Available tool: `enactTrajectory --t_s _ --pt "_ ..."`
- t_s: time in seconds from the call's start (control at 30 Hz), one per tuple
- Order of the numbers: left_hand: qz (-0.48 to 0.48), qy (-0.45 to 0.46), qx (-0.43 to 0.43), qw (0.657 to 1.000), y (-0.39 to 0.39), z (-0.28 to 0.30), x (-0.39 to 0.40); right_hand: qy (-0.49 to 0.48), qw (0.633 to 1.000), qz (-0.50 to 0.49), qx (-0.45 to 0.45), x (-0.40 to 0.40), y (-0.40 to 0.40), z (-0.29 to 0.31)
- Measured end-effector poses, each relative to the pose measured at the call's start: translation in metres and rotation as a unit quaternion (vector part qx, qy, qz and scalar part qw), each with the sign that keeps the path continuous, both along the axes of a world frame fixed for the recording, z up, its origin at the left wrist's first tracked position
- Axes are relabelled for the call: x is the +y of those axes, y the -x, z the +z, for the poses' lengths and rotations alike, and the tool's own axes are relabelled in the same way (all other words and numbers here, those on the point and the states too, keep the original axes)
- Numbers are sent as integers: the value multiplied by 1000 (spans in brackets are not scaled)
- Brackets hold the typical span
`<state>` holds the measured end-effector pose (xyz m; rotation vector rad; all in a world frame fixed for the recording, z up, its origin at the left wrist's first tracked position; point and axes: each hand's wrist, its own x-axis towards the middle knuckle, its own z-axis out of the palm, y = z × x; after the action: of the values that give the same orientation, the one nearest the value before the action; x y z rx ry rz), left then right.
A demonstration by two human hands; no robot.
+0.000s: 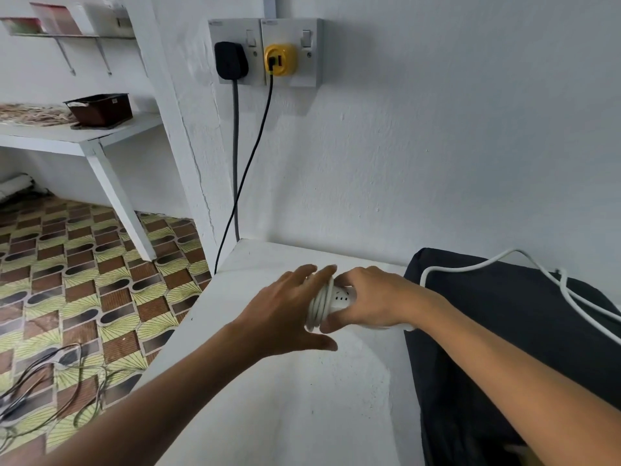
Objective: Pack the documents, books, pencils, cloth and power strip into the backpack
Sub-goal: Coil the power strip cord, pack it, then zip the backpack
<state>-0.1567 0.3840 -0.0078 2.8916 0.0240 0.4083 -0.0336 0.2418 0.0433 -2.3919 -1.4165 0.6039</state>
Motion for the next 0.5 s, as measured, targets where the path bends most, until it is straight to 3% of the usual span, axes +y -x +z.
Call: enactTrajectory --t_s 0.1,0.17,0.27,0.4,0.47,0.5 --pt "92 -145 -27 985 -6 7 -6 19 999 -2 31 3 -3 2" --pt "46 -163 -64 983 -8 7 -4 22 998 -5 53 4 -6 5" --pt "-39 8 -106 994 -10 6 -7 38 998 12 50 4 -11 13" --pt "0 113 -113 987 -14 11 -8 36 999 1 22 4 -11 20" --pt "32 164 -101 981 -15 13 -4 -20 997 -17 -72 3 -6 25" --pt "51 209 -94 972 -14 16 -2 -109 984 -25 -137 2 -2 27"
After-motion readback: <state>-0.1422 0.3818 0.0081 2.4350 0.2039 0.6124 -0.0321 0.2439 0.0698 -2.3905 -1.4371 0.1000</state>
